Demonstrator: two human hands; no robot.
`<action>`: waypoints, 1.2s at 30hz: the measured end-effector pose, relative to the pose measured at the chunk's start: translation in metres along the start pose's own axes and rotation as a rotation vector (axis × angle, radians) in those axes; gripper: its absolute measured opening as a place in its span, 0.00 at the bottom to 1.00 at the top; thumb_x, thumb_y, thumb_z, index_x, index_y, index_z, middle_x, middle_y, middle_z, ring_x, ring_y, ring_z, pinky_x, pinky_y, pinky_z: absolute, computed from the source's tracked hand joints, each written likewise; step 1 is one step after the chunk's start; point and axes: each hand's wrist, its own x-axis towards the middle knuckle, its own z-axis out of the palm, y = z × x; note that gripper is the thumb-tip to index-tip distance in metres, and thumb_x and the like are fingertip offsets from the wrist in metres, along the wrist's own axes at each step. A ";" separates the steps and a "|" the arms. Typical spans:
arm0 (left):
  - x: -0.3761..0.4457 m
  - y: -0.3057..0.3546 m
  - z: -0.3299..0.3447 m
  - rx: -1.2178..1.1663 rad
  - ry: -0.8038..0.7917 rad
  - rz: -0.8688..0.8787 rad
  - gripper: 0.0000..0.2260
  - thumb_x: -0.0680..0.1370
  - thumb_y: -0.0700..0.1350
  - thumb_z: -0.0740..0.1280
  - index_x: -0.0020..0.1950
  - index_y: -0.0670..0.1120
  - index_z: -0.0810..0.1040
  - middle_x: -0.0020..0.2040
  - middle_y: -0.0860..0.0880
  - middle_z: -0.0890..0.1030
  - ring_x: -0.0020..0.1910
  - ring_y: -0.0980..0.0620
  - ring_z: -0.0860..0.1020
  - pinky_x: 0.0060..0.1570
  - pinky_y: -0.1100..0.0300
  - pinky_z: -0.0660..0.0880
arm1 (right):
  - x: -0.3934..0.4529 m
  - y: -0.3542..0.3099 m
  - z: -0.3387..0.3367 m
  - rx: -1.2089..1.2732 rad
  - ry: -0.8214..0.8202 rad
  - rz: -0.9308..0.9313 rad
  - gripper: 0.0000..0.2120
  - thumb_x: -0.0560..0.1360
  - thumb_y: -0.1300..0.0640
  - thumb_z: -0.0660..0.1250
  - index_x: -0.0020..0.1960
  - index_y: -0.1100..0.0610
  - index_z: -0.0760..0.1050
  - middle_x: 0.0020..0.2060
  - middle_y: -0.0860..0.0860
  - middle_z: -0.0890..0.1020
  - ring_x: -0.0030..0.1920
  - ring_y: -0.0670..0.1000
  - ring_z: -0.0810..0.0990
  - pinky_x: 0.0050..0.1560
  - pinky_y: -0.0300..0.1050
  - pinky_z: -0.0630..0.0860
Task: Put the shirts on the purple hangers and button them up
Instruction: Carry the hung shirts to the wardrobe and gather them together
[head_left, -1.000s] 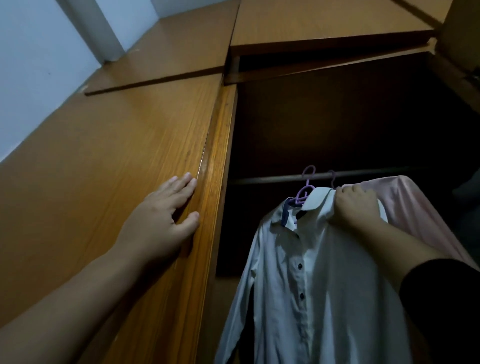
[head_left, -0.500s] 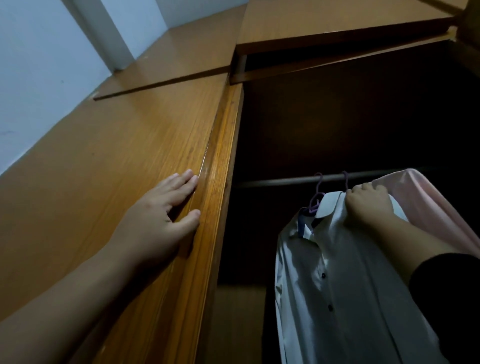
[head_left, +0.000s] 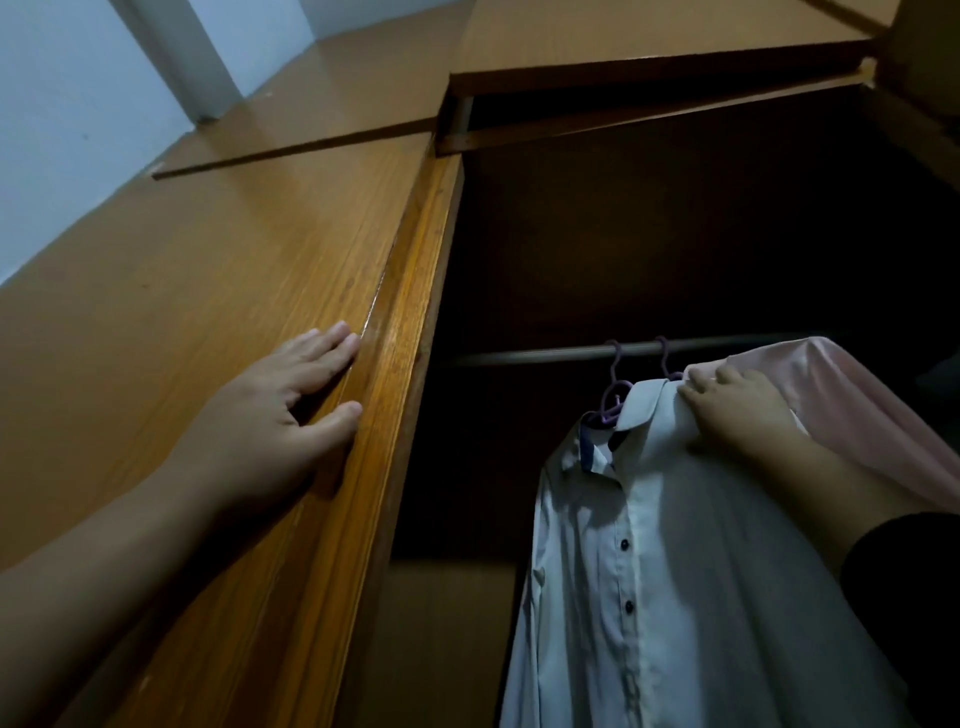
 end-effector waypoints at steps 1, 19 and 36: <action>0.000 0.000 0.000 0.001 0.000 -0.003 0.29 0.65 0.69 0.53 0.66 0.70 0.56 0.66 0.76 0.54 0.68 0.73 0.51 0.63 0.71 0.54 | -0.001 0.005 0.003 0.003 -0.004 0.010 0.31 0.72 0.40 0.63 0.71 0.50 0.63 0.69 0.49 0.67 0.64 0.51 0.70 0.55 0.44 0.68; -0.005 0.004 -0.002 0.030 -0.017 -0.065 0.29 0.68 0.68 0.54 0.69 0.67 0.59 0.71 0.71 0.56 0.70 0.70 0.52 0.67 0.59 0.55 | -0.031 0.027 0.040 0.111 -0.056 0.049 0.36 0.70 0.41 0.69 0.72 0.56 0.65 0.72 0.59 0.65 0.73 0.60 0.61 0.70 0.57 0.51; -0.022 0.046 -0.076 0.289 -0.521 -0.191 0.28 0.81 0.55 0.60 0.78 0.54 0.53 0.78 0.55 0.53 0.77 0.53 0.52 0.72 0.54 0.56 | -0.099 -0.044 -0.132 0.374 -0.197 0.083 0.28 0.78 0.39 0.54 0.73 0.51 0.60 0.71 0.53 0.66 0.73 0.57 0.58 0.71 0.59 0.52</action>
